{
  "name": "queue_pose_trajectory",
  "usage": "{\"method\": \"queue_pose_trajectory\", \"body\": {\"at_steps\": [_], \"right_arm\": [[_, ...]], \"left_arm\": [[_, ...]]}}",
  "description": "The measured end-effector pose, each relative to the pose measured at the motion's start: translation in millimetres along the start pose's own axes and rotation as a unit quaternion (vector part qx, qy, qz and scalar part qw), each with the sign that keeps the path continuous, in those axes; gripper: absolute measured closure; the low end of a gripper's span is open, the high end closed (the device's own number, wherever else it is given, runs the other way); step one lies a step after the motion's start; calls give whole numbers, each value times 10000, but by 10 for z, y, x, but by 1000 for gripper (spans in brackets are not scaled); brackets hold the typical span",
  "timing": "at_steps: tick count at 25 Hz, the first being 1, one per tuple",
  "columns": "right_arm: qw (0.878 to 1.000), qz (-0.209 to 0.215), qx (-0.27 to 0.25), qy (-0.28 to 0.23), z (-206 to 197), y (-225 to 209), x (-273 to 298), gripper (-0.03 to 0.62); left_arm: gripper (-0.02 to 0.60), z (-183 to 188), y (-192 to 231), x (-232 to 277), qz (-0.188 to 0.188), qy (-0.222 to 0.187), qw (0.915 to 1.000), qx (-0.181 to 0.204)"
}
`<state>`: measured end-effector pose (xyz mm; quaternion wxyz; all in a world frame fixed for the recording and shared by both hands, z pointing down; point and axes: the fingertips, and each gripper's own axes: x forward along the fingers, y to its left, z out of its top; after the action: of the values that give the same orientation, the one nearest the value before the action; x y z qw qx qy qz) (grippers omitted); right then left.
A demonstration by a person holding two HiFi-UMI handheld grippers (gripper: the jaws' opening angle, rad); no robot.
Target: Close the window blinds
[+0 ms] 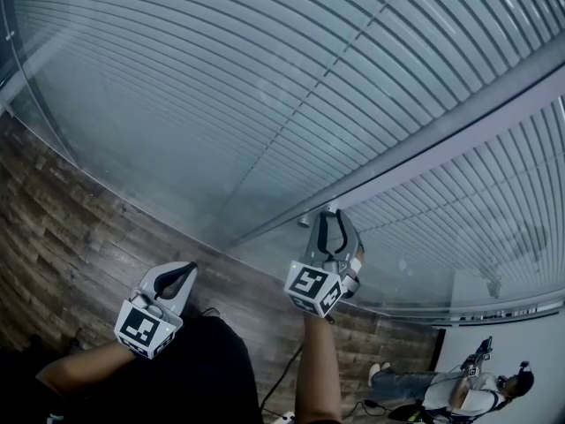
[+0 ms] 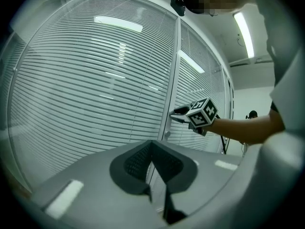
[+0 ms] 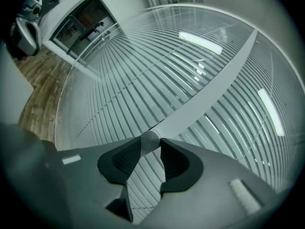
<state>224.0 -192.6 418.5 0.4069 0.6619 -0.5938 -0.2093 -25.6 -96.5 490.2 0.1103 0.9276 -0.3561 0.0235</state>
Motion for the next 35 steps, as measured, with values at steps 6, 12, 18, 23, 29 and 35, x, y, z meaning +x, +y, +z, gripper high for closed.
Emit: {"method": "queue_pose_trajectory", "body": {"at_steps": [6,12,18,23,29,35], "right_arm": [[10000,60,-28,-14,-16,19,-4,459],[9245,724,3678,-692,-66,-137,-171,393],[7934,987,5925,-989,-14,-137,-170,411],[6849,1064,7137,-1008,-81,-154,-53,458],[6842,1176,7138,-929,-96,-136,-22,459],[8569,981,5029,-566,-51,-38,-25,456]], "left_arm": [[580,-46,-67,32,0,46,10000,-58],[580,-113,-145,55,108,124,9997,-199],[580,-86,-223,95,247,117,9994,-203],[580,-95,-266,162,417,109,9990,-149],[580,-123,-251,161,569,110,9983,-96],[580,-102,-201,144,714,62,9974,-32]]}}
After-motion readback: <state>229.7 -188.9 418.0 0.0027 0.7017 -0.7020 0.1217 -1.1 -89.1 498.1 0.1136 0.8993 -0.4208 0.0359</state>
